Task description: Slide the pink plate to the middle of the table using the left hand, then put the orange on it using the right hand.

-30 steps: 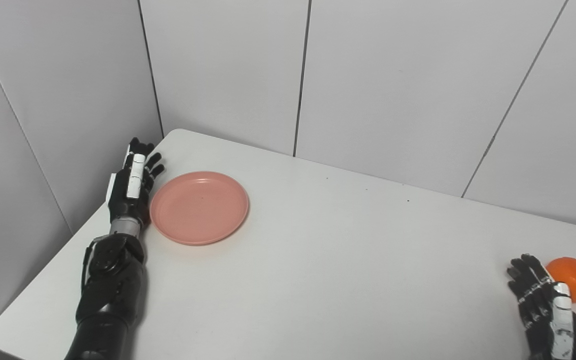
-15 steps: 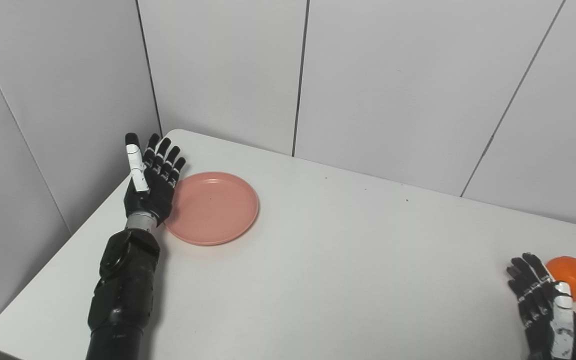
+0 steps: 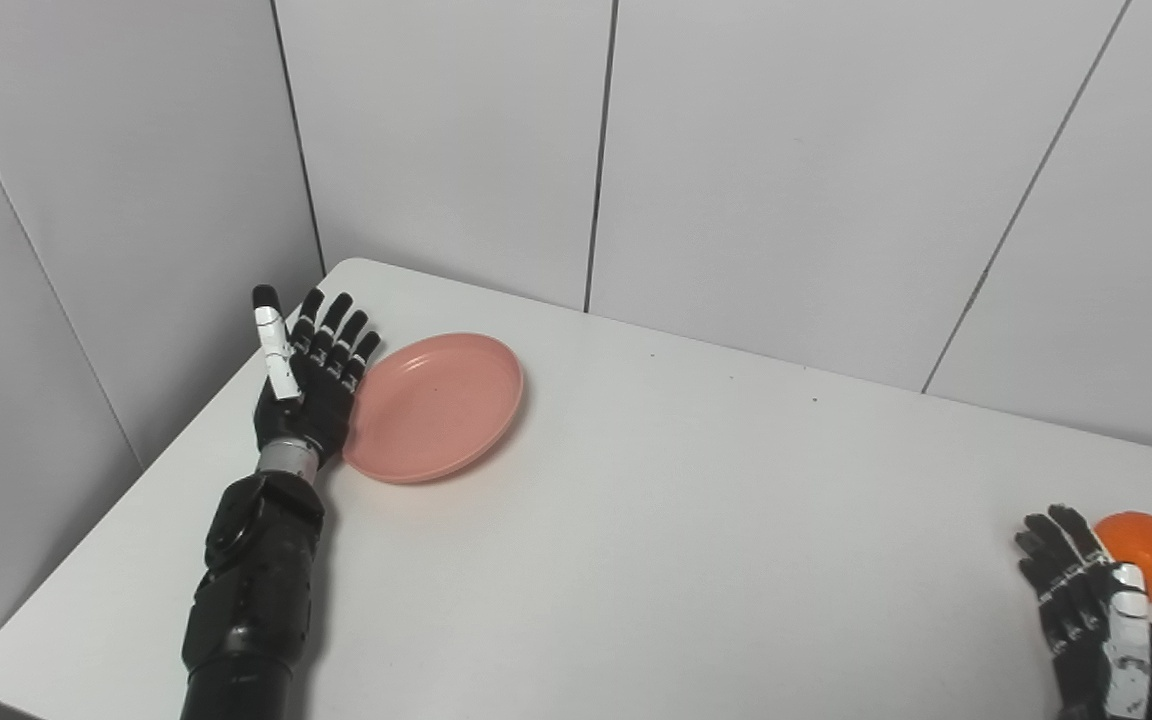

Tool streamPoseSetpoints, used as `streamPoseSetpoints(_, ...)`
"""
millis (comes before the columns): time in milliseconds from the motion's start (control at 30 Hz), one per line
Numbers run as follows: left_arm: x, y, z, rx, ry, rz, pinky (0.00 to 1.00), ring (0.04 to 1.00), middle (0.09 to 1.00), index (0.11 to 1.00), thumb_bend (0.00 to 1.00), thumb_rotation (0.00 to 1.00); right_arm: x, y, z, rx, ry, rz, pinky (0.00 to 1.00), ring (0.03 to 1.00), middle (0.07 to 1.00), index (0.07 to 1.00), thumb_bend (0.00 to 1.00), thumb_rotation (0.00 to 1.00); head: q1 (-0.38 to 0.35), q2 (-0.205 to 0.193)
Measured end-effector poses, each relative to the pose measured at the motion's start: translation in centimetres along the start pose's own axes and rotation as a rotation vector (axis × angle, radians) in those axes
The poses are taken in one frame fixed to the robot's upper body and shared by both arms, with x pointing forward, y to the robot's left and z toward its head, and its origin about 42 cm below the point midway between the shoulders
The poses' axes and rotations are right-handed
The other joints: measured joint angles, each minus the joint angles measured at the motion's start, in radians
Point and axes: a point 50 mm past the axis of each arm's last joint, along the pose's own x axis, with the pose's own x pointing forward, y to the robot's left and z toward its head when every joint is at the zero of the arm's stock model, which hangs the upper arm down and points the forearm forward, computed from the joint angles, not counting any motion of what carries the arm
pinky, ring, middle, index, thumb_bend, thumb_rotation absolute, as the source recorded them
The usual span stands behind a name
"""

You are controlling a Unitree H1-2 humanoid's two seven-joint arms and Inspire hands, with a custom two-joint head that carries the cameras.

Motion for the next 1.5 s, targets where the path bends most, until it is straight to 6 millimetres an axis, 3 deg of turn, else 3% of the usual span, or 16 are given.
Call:
streamPoseSetpoints(467, -0.3, 0.3, -0.5, 0.000, 0.017, -0.005, 0.91, 0.960, 1.000, 1.000, 0.76, 0.89, 0.0, 0.0, 0.0, -0.004, 0.001, -0.007, 0.95, 0.894, 0.866, 0.875, 0.55, 0.93, -0.003, 0.006)
streamPoseSetpoints(667, -0.6, 0.2, -1.7, -0.008, 0.027, -0.009, 0.89, 0.957, 1.000, 1.000, 0.74, 0.87, 0.0, 0.0, 0.0, -0.004, 0.001, -0.009, 0.96, 0.895, 0.865, 0.873, 0.56, 0.93, -0.003, 0.005)
streamPoseSetpoints(1167, -0.5, 0.2, -2.0, 0.006, 0.026, -0.016, 0.89, 0.960, 0.996, 1.000, 0.73, 0.90, 0.0, 0.0, 0.0, -0.005, 0.001, -0.009, 0.97, 0.902, 0.866, 0.874, 0.56, 0.92, -0.003, 0.011)
streamPoseSetpoints(1333, -0.5, 0.1, -2.0, 0.025, 0.029, -0.009, 0.82, 0.913, 0.945, 1.000, 0.75, 0.89, 0.0, 0.0, 0.0, -0.008, 0.002, -0.009, 0.96, 0.893, 0.858, 0.870, 0.55, 0.91, -0.003, 0.011)
streamPoseSetpoints(1500, -0.6, -0.2, -2.2, 0.036, 0.028, 0.007, 0.85, 0.910, 0.937, 1.000, 0.76, 0.89, 0.0, 0.0, 0.0, -0.008, 0.002, -0.009, 0.96, 0.891, 0.853, 0.870, 0.57, 0.89, -0.006, 0.011)
